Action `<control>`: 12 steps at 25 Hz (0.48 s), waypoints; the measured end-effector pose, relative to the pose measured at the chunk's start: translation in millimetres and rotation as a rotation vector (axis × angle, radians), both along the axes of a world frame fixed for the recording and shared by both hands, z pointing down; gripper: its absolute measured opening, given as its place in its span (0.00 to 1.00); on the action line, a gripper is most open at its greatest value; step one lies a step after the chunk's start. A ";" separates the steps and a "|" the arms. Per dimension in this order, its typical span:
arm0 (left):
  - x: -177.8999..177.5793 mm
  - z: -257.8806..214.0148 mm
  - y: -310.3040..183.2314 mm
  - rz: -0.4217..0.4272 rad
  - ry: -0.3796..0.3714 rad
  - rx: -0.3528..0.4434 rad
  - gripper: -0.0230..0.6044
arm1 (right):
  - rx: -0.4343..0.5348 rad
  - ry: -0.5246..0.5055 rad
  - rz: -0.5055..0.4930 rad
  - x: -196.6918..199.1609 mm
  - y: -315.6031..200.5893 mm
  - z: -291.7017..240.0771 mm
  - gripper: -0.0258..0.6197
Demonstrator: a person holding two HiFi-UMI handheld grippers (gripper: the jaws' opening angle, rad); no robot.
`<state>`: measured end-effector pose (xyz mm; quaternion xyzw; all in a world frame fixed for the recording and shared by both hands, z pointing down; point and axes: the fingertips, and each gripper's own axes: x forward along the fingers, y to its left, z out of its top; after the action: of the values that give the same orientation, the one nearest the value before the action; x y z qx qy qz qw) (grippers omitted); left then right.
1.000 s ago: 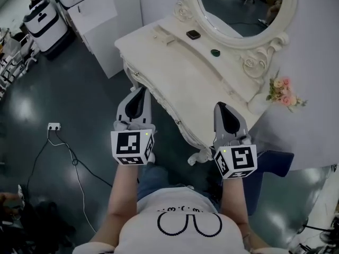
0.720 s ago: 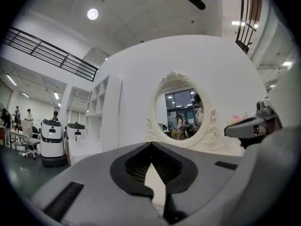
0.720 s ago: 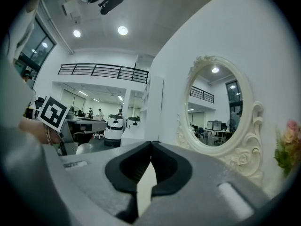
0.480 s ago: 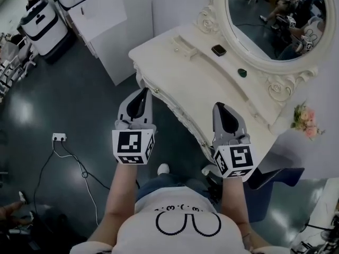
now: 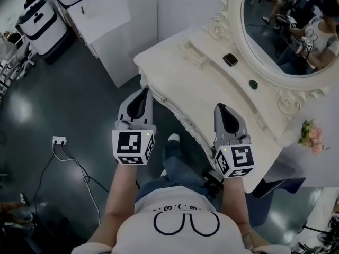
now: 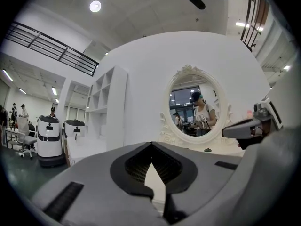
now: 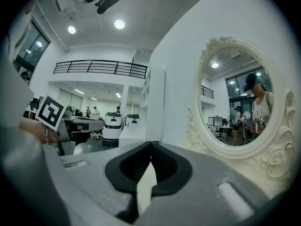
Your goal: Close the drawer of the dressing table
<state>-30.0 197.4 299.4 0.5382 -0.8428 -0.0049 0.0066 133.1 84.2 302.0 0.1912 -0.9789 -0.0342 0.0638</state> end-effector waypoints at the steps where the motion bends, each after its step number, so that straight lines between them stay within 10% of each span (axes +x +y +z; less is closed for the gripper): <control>1: -7.0 0.3 -3.7 -0.001 -0.003 -0.001 0.03 | -0.008 -0.003 0.001 -6.8 -5.8 2.2 0.04; 12: -109.6 5.9 -69.2 -0.006 -0.029 -0.058 0.03 | -0.066 -0.033 -0.036 -118.7 -73.8 18.3 0.04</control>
<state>-139.6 128.2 305.3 0.5353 -0.8441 0.0272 0.0098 14.4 10.3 320.2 0.1720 -0.9836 0.0002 0.0534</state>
